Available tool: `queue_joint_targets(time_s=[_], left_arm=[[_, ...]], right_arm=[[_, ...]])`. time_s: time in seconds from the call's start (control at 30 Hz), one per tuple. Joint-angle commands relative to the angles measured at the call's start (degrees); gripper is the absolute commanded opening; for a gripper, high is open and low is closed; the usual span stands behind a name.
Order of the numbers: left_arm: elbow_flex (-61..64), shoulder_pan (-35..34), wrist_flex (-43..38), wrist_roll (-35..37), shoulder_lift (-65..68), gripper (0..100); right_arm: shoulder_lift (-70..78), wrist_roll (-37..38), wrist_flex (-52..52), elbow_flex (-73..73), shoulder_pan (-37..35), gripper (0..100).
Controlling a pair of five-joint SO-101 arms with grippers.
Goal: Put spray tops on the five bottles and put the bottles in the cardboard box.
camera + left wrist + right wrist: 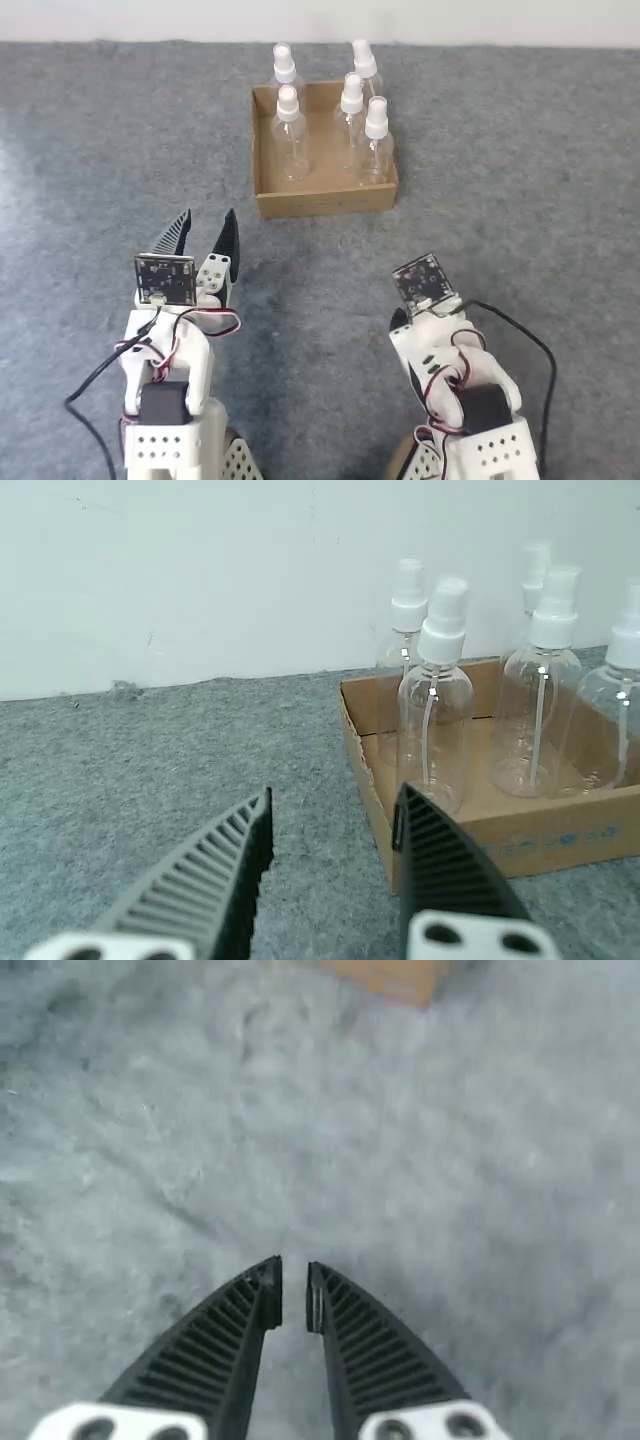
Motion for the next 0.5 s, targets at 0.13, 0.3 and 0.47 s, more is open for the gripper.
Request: queue_joint_targets(time_s=[0.13, 0.3, 0.47], left_arm=[[-0.7, -0.1, 0.4, -0.6, -0.1, 18], [-0.7, -0.1, 0.4, -0.6, -0.1, 18], [-0.7, 0.0, 2.3, -0.6, -0.2, 19]], right_arm=[[-0.7, -7.2, 6.1, 1.2, 0.6, 0.6], [-0.7, -6.5, 9.5, 1.2, 0.6, 0.6], [-0.7, -6.5, 9.5, 1.2, 0.5, 0.6]])
